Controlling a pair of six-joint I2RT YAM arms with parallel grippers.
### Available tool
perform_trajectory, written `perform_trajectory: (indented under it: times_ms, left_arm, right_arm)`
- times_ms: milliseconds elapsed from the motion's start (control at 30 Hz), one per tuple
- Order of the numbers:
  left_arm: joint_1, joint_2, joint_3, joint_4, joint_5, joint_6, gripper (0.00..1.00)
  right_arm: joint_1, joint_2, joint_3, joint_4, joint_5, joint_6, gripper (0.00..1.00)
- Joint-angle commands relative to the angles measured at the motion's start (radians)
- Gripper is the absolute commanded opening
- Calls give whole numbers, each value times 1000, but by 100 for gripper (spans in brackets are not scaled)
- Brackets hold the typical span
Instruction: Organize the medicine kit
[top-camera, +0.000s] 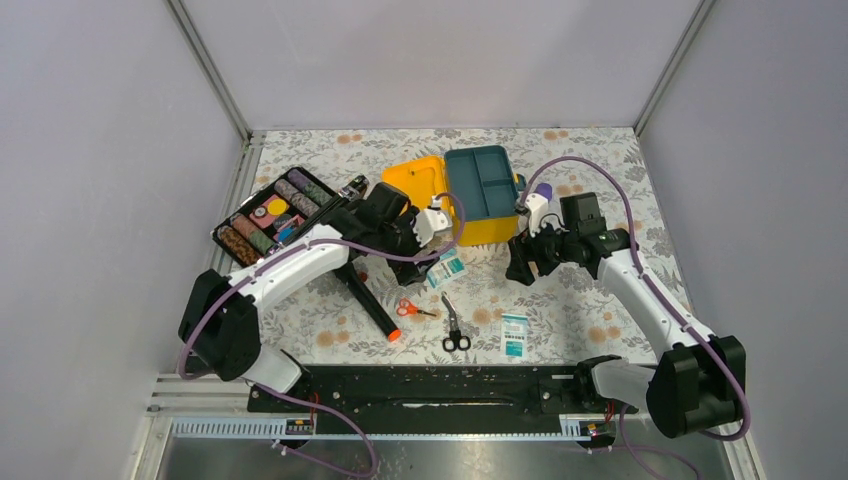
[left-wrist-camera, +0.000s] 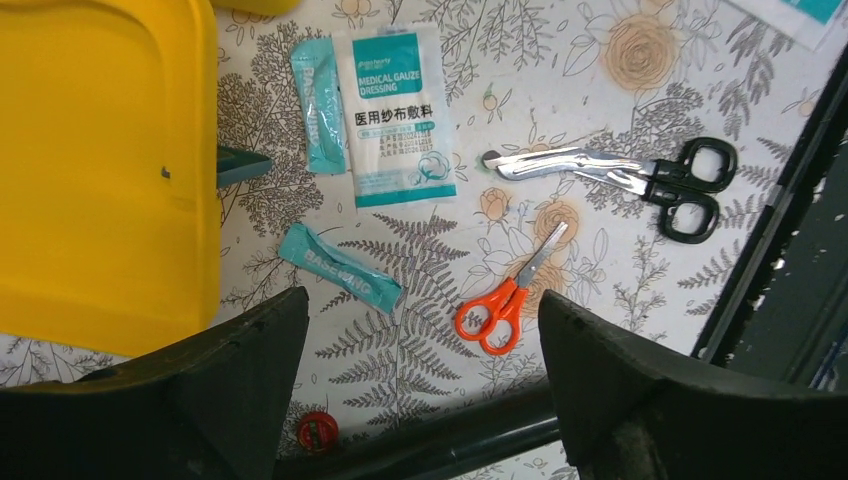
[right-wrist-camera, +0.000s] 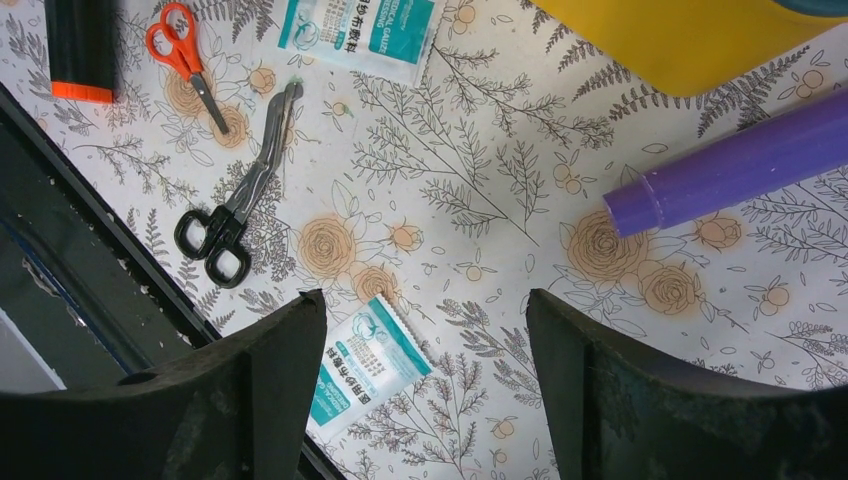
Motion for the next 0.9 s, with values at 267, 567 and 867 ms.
perform_trajectory:
  times_ms: [267,567,867]
  left_arm:
    - [-7,101,-77,166,-183,-27,79]
    - [-11,124,-148,273,-353,-275,67]
    - [-15,221,-75,220,-371,-335,57]
  right_arm:
    - [29,33,53,38,-8,40,79]
    - [29,44,61,30,5,45,79]
    - [31,50,60,30,9,45,79]
